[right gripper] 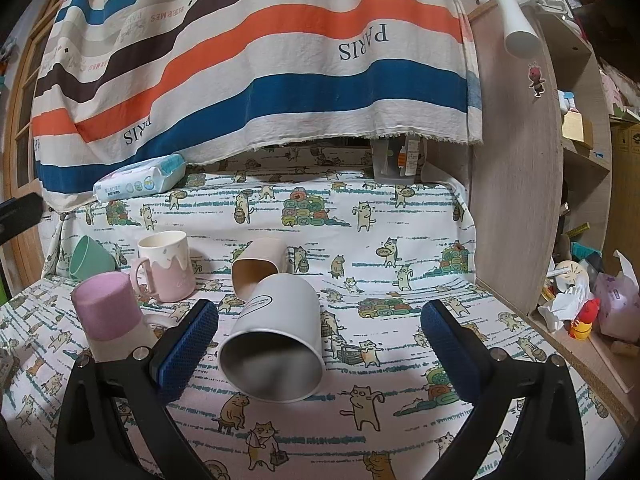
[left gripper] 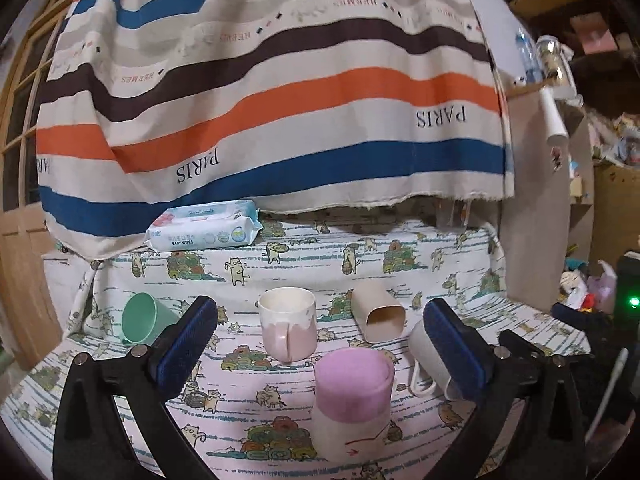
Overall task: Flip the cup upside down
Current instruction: 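Open the left gripper and pull it back from the cup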
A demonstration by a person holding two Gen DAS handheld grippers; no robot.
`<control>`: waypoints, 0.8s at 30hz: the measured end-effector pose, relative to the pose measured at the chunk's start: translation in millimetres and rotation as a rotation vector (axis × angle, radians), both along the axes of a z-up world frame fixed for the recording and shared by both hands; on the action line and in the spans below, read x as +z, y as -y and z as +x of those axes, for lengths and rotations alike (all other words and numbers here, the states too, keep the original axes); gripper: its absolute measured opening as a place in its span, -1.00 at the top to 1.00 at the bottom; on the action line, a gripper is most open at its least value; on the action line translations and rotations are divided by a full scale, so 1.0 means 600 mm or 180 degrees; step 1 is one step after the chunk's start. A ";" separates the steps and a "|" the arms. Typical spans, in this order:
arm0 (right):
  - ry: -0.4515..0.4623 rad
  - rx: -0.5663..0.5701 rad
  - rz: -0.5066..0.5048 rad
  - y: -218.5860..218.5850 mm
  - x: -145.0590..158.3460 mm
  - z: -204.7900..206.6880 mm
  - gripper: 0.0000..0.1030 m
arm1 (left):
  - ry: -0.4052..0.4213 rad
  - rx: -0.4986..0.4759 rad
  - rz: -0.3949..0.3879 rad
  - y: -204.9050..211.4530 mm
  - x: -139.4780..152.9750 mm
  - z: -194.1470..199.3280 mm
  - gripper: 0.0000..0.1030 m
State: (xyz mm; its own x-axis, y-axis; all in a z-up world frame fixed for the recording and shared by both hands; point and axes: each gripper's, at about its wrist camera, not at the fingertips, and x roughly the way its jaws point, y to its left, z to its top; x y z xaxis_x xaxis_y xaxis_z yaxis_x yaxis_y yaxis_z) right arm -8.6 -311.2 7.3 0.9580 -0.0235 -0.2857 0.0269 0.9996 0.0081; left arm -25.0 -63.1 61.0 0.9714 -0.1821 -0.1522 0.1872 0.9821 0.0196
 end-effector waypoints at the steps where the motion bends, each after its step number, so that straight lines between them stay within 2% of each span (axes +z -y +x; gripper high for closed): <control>1: -0.0004 0.0011 -0.0007 -0.001 -0.001 0.000 -0.99 | 0.0032 0.0007 -0.0001 -0.006 -0.002 -0.004 -0.99; 4: -0.0013 0.0028 -0.0036 -0.005 -0.002 0.001 -0.99 | 0.0077 0.0105 0.0045 -0.020 -0.008 -0.012 -0.99; 7: -0.0014 0.0027 -0.0032 -0.006 -0.003 0.001 -0.99 | -0.0116 0.0145 -0.0035 -0.039 -0.018 -0.003 -0.99; 11: -0.0017 0.0029 -0.0038 -0.005 -0.002 0.001 -0.99 | -0.0158 0.0240 -0.0089 -0.060 -0.037 0.002 -0.99; 16: -0.0025 0.0054 -0.0048 -0.009 -0.003 0.002 -0.99 | -0.0375 0.0203 -0.0216 -0.083 -0.063 0.021 -0.99; 20: -0.0026 0.0053 -0.0048 -0.009 -0.003 0.002 -0.99 | -0.0294 0.0310 -0.0036 -0.079 -0.080 0.019 -0.99; 24: -0.0027 0.0053 -0.0048 -0.009 -0.003 0.002 -0.99 | -0.0244 0.0275 0.0016 -0.074 -0.089 0.016 -0.99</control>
State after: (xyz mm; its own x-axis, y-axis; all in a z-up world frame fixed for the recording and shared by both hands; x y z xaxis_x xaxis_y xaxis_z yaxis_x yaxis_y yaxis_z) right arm -7.5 -305.7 5.2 0.9558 -0.0119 -0.2937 0.0102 0.9999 -0.0072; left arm -15.5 -18.8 7.7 0.9689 -0.0971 -0.2275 0.1028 0.9946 0.0135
